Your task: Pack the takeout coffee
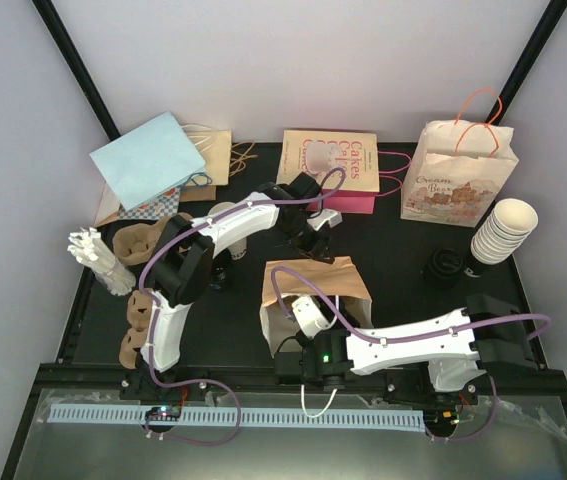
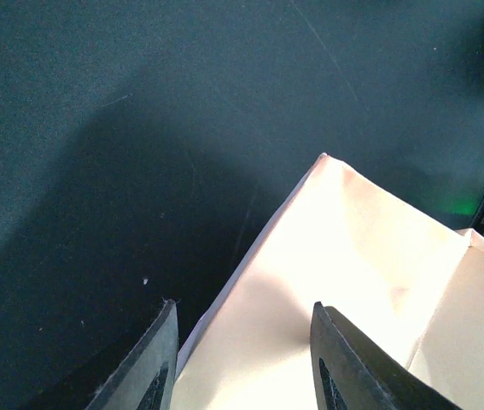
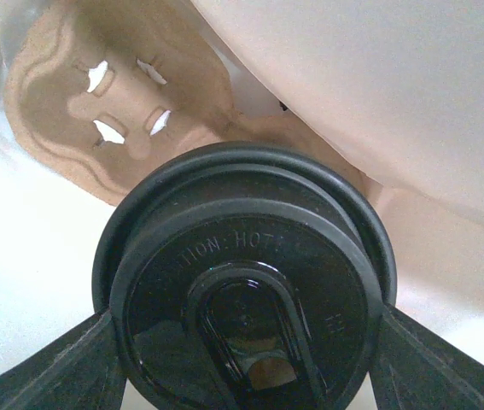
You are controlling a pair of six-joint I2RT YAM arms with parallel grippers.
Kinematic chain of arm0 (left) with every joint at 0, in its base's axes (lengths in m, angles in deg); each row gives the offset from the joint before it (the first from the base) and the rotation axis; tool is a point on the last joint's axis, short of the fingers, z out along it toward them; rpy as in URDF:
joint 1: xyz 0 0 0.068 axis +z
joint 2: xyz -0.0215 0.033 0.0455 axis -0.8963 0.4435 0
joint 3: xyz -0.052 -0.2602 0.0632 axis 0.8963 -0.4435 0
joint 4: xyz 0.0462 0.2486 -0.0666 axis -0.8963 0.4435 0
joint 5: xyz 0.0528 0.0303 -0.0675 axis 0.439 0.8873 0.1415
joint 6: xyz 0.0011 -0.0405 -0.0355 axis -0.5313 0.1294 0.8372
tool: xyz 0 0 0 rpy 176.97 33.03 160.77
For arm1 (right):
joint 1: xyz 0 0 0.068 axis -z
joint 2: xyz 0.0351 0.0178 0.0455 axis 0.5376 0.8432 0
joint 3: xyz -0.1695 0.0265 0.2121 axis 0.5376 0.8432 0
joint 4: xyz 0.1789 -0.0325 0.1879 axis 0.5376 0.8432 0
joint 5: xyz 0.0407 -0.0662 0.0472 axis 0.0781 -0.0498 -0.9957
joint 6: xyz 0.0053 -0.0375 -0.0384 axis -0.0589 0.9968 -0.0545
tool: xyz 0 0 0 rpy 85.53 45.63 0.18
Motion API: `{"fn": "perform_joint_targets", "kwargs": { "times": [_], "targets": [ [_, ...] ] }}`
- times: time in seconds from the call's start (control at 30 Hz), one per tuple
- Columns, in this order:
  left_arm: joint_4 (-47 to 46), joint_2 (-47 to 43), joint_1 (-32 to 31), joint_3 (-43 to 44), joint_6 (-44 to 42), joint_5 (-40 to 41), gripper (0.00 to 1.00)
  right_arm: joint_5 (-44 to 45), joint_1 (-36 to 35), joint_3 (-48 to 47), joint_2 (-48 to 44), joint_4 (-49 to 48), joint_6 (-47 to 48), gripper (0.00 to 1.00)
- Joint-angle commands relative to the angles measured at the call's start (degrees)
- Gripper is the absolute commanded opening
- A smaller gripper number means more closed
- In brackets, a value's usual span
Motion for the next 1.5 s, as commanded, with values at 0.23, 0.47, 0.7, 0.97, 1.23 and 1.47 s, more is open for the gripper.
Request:
{"fn": "perform_joint_targets", "kwargs": {
  "times": [0.23, 0.47, 0.7, 0.97, 1.23, 1.47],
  "targets": [
    [2.13, -2.41, -0.09, -1.3, 0.99, 0.16, 0.43, 1.56, 2.14, 1.46, -1.86, 0.68, -0.7, 0.46],
    [2.03, -3.03, -0.14, -1.95, 1.2, 0.24, 0.43, 1.21, 2.48, 1.72, -2.31, -1.33, 0.85, 0.46],
    [1.39, -3.57, -0.14, -2.97, 1.74, 0.29, 0.43, 2.09, 2.57, 0.95, -1.75, 1.64, -0.54, 0.46],
    [1.32, -4.18, -0.17, -3.1, 2.02, 0.25, 0.43, -0.76, 2.67, 2.45, -4.4, -4.08, 3.72, 0.46],
    [1.33, -4.56, -0.21, -3.63, 2.1, 0.42, 0.42, -0.91, 3.63, 2.5, -4.98, -2.78, 2.9, 0.45],
    [1.24, -4.19, -0.31, -3.66, 2.32, 0.36, 0.42, 2.51, 3.91, 0.72, -2.35, 2.46, -0.77, 0.45]
  ]
}}
